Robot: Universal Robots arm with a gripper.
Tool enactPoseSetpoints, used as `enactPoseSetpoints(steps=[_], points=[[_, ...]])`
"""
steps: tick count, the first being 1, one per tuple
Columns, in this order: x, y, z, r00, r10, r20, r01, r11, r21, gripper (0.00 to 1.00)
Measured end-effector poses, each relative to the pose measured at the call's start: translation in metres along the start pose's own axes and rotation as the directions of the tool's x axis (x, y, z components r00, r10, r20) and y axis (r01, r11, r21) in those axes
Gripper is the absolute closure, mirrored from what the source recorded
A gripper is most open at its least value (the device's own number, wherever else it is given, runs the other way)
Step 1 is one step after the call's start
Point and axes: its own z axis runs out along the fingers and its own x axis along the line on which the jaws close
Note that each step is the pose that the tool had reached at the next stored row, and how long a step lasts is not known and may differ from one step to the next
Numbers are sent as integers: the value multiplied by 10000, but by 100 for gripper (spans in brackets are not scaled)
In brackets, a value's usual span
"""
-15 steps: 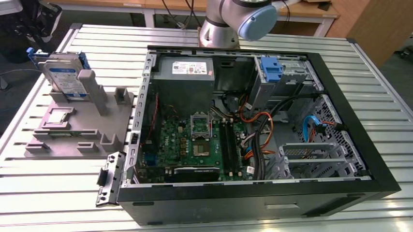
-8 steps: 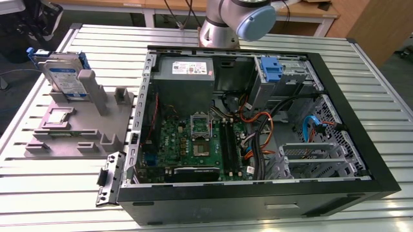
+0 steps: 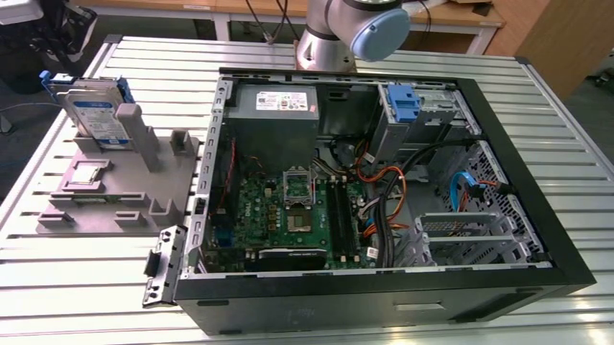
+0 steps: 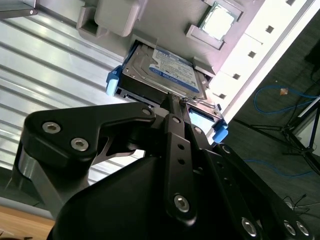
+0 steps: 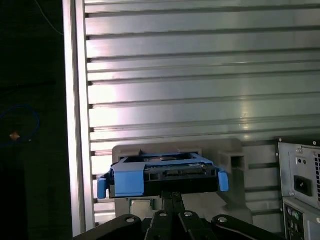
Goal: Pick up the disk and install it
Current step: 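Reach for the disk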
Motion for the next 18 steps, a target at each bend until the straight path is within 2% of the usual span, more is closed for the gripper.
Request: enactPoseSetpoints(steps=[10,13,18], points=[[6,15,14,10000,0,1,0,10000,-1,89],[7,16,15,10000,4,-39,-4,10000,2,89],[7,15,14,10000,3,-49,-3,10000,3,89]])
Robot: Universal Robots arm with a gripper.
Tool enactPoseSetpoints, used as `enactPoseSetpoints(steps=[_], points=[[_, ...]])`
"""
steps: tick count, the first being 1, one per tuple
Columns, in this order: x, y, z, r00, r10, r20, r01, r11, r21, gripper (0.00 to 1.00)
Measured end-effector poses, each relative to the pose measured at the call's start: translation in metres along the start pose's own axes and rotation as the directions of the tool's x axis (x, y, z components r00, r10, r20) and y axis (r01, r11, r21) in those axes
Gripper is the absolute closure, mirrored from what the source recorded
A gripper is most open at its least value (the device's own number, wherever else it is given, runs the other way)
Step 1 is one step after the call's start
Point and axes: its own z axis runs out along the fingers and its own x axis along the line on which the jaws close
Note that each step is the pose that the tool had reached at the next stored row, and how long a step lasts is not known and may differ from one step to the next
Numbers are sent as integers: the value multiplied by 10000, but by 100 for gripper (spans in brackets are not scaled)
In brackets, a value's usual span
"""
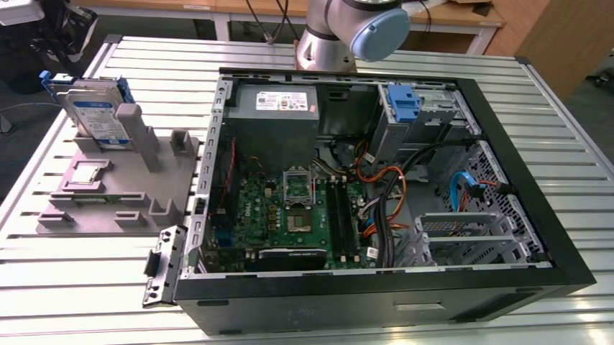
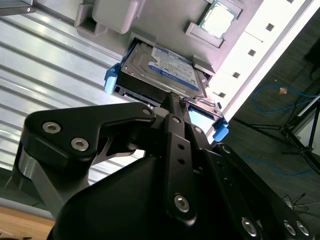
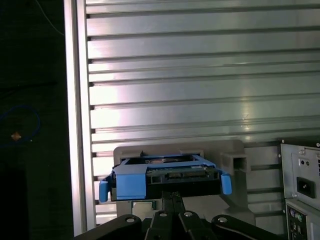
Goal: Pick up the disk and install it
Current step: 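Reach for the disk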
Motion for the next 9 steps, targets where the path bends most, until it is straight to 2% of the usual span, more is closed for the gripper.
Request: enactPoseSetpoints(steps=[1,2,3,6,9], points=[[0,0,0,10000,-1,0,1,10000,0,89],[0,2,2,10000,-3,7,3,9999,111,89],[0,1,7,10000,-5,10,5,9999,141,89],[0,2,13,10000,-5,8,5,9999,136,89],[1,3,17,10000,-1,5,1,10000,70,89]])
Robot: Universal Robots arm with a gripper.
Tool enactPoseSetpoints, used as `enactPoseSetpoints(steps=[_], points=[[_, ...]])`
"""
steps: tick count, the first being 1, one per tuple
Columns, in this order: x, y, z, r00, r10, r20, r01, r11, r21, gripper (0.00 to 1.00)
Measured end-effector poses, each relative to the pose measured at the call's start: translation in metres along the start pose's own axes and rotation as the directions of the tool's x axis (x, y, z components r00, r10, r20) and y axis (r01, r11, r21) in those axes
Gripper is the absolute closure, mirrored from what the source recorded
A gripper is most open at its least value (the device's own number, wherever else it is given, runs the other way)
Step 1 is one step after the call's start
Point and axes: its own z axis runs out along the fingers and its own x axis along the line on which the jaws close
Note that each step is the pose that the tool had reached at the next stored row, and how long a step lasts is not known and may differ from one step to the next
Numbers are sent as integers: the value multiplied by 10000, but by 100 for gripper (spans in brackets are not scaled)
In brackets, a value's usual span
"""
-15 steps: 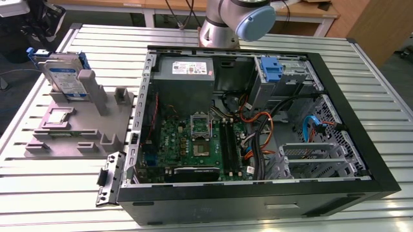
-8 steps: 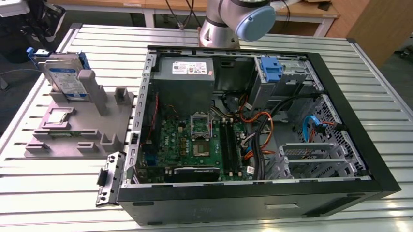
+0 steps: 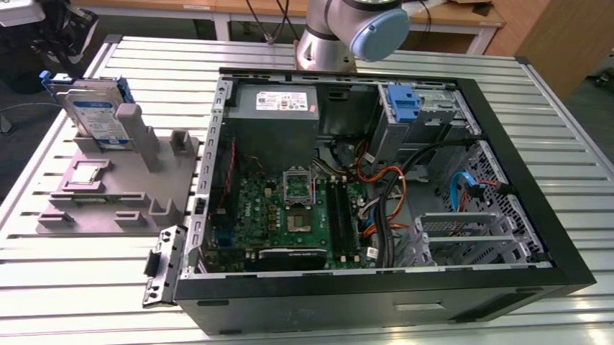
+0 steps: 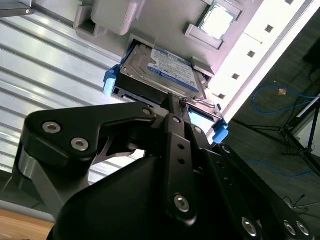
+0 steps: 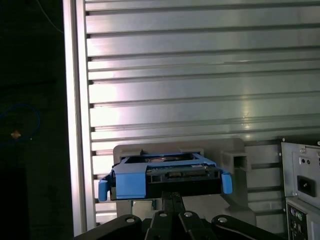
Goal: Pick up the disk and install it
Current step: 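Reach for the disk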
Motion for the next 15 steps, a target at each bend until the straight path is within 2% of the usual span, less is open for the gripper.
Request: enactPoseSetpoints(steps=[6,11,13,15], points=[[3,31,9,10000,-30,-2,30,10000,-15,89],[4,42,17,9997,-224,-9,224,9997,-15,89],[4,43,21,9997,-253,-7,253,9997,26,89],[7,43,23,9997,-258,-3,258,9996,121,89]])
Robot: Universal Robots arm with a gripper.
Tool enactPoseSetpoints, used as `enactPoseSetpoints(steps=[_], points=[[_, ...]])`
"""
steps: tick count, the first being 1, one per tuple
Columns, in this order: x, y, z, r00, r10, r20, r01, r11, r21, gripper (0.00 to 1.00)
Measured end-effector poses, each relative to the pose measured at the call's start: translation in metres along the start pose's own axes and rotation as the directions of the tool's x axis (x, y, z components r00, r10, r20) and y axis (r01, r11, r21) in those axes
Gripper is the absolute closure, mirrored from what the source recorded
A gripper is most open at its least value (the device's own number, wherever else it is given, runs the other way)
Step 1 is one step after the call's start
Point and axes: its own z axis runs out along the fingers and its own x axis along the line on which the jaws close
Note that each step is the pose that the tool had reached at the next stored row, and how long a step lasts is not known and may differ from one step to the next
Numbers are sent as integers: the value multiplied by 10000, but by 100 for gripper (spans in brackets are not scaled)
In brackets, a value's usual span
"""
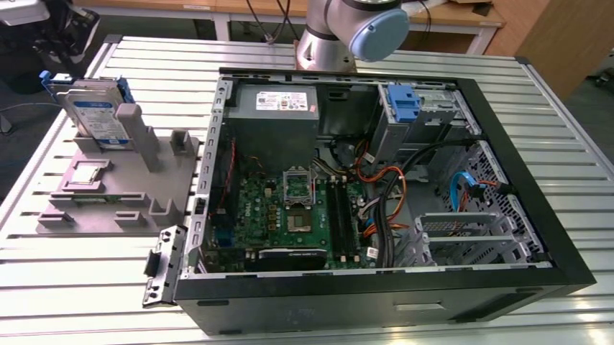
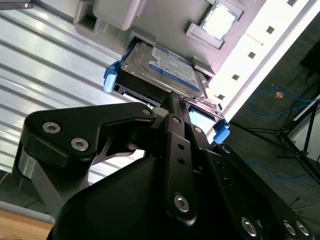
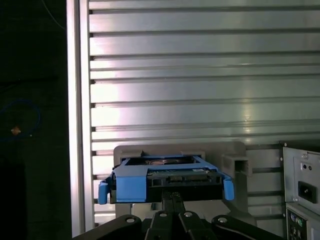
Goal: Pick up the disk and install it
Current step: 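Reach for the disk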
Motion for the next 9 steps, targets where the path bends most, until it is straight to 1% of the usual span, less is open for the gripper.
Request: enactPoseSetpoints(steps=[1,9], points=[[2,-1,0,10000,-1,-1,1,10000,25,89],[2,-1,1,10000,-2,2,2,10000,34,89]])
